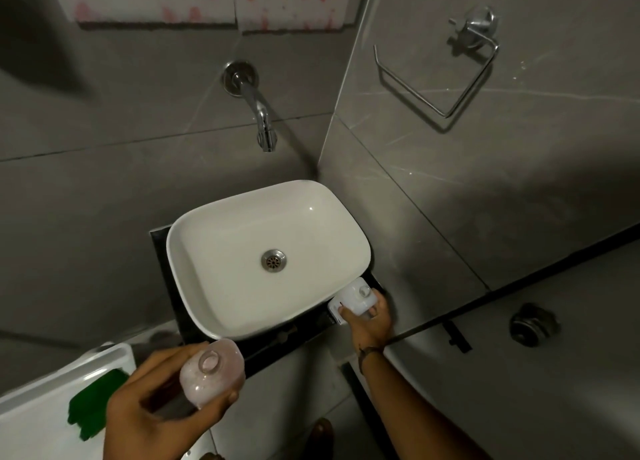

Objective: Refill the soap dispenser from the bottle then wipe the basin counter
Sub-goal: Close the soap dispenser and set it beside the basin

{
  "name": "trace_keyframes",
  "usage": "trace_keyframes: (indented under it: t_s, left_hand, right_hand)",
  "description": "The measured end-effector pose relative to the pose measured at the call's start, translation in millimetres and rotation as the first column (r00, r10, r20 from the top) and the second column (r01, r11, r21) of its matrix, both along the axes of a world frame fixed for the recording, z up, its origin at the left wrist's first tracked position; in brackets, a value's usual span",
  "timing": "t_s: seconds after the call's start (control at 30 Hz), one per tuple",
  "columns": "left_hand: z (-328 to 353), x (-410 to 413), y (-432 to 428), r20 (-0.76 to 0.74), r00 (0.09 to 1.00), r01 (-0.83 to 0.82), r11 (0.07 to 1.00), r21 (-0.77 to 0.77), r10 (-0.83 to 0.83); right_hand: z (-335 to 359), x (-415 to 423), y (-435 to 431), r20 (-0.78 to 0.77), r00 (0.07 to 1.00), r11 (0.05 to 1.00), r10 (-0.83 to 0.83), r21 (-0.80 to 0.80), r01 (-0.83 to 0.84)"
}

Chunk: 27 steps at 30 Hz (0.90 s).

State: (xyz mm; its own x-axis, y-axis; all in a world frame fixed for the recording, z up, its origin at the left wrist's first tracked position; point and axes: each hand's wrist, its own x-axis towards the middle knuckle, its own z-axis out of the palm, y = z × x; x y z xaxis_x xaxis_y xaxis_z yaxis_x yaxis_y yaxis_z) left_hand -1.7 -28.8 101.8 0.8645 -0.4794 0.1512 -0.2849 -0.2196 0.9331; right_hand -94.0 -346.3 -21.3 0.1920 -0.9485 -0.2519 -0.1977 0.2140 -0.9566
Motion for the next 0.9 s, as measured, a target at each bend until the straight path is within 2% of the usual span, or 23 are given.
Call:
trace_keyframes:
  t_s: [0.2,0.4,0.5,0.57,0.63,0.77,0.9]
  left_hand:
    - [-3.6,5.1,3.4,0.034,0.999,0.016,1.000,-0.027,-0.015]
    - [-7.2,8.4,11.5,-0.006,1.000,0.015,0.999,-0.041,-0.016]
    - [-10.8,9.3,16.5,-0.026,1.000,0.011,0.999,-0.050,-0.012]
    - [-16.1,9.8,21.1,-0.028,1.000,0.006,0.999,-0.045,-0.007]
    - [-22.9,11.1,28.8,-0.022,1.000,0.000,0.999,-0.032,0.000]
    - [-38.7,17.5,44.2,0.017,1.000,-0.007,1.000,0.012,0.006]
    - [-47.6,25.0,56.7,0.030,0.998,-0.054,0.998,0.011,0.054]
  right_hand:
    - [0.4,3.8,2.5,-0.053,0.998,0.999,-0.024,0.029,0.025]
    - [-1.9,1.1,6.9,-0.120,0.993,1.000,-0.005,0.015,0.007]
    - [-8.7,-3.8,15.7,-0.216,0.975,0.998,-0.058,0.018,0.064]
    - [-18.4,-6.2,31.9,-0.325,0.943,0.990,-0.063,0.097,0.099]
    - [-29.1,-0.8,56.4,-0.402,0.915,0.979,0.045,0.199,0.039]
    - [-42.4,35.7,100.3,-0.419,0.868,0.918,0.267,0.385,-0.096]
    - [-52.2,67.4,115.1,-0.366,0.877,0.848,0.311,0.524,-0.082]
